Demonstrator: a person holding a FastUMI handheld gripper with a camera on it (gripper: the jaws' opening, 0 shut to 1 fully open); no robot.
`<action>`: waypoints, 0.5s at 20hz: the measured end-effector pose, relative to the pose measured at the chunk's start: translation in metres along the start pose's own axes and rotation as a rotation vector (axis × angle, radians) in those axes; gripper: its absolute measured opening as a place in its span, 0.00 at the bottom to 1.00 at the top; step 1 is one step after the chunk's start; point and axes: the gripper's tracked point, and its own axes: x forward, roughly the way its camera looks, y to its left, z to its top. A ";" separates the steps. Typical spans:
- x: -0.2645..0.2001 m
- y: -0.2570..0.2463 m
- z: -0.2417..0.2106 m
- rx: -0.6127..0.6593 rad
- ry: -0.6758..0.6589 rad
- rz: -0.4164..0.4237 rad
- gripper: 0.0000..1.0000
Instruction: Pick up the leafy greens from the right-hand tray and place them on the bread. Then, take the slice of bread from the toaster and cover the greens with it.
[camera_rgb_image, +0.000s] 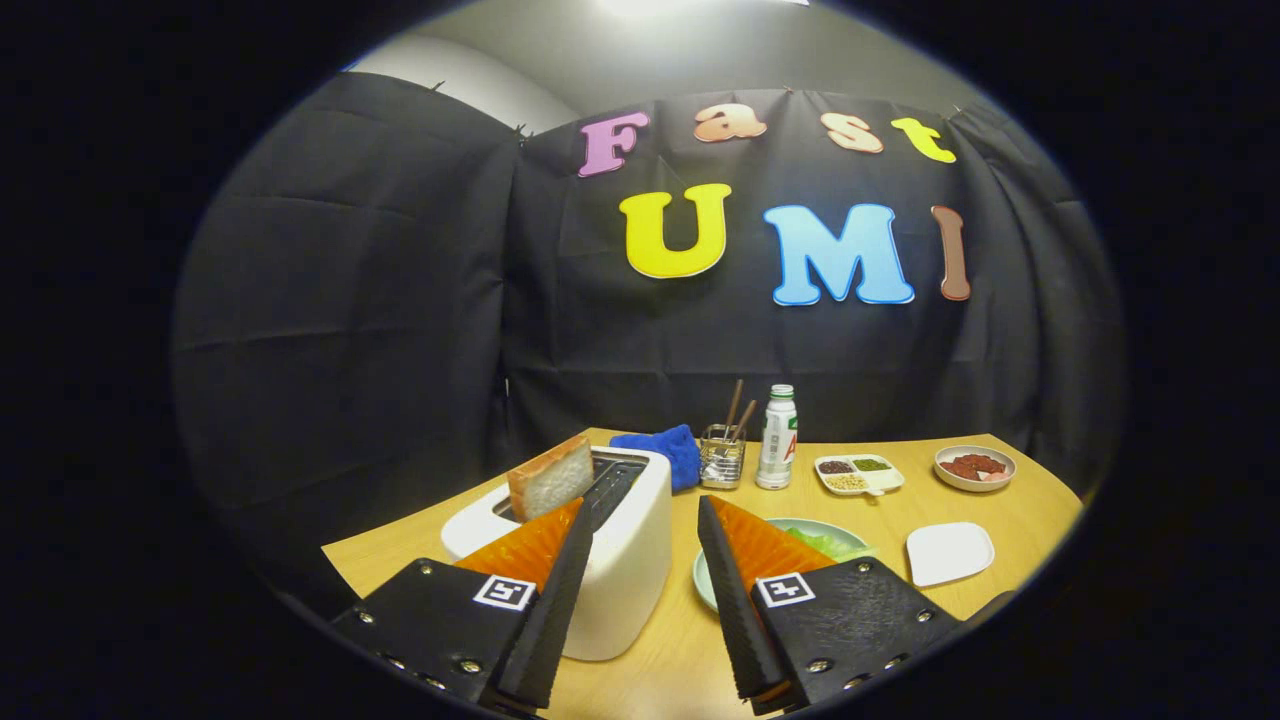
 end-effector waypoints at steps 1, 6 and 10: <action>0.003 0.013 -0.002 -0.003 0.007 0.022 0.66; 0.028 0.056 -0.001 -0.024 0.026 0.052 0.66; 0.046 0.062 -0.007 -0.006 0.066 0.008 0.65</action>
